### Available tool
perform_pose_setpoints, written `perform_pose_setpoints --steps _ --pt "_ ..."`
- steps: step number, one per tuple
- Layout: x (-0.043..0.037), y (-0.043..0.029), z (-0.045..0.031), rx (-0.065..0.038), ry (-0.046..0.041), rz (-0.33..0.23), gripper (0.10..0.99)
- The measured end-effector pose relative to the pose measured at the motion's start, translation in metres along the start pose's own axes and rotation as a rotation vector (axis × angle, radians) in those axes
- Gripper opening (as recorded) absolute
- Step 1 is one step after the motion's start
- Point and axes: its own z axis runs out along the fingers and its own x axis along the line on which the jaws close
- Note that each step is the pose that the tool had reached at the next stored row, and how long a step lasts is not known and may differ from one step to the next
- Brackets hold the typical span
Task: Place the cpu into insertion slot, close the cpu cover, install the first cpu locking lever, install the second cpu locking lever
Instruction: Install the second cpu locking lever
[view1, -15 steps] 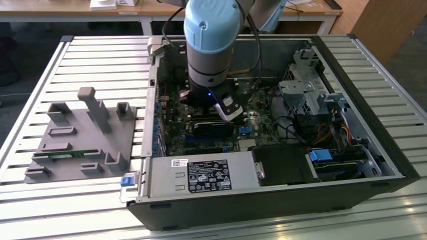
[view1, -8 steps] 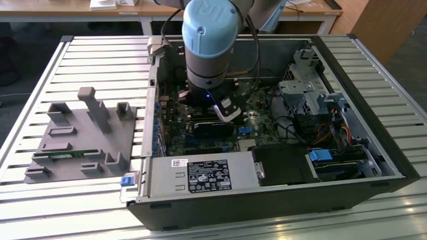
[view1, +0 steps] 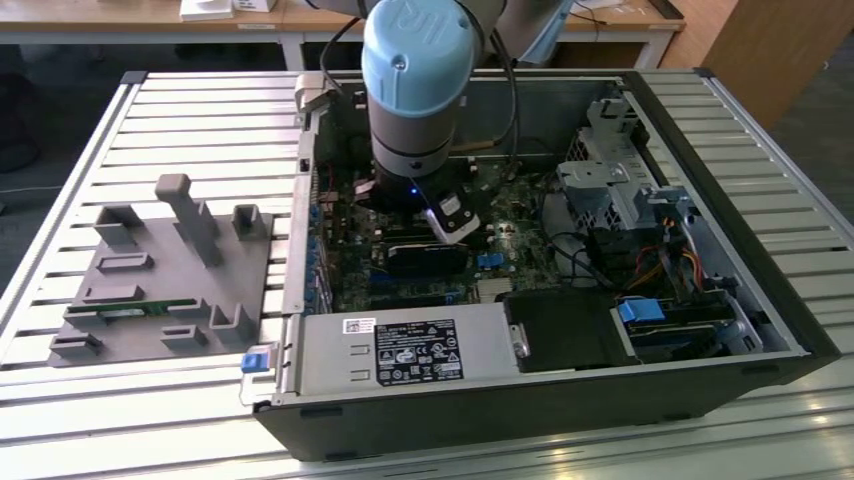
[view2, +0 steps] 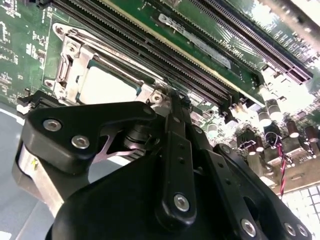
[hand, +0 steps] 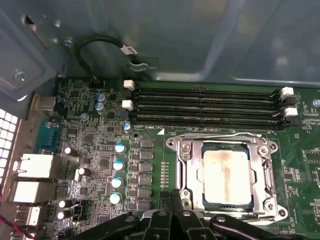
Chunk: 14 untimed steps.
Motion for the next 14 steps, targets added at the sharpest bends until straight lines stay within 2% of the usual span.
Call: perform_pose_setpoints --steps 14 --pt "-0.0006 0.0088 -0.0218 0.0 0.0 0.0 0.106"
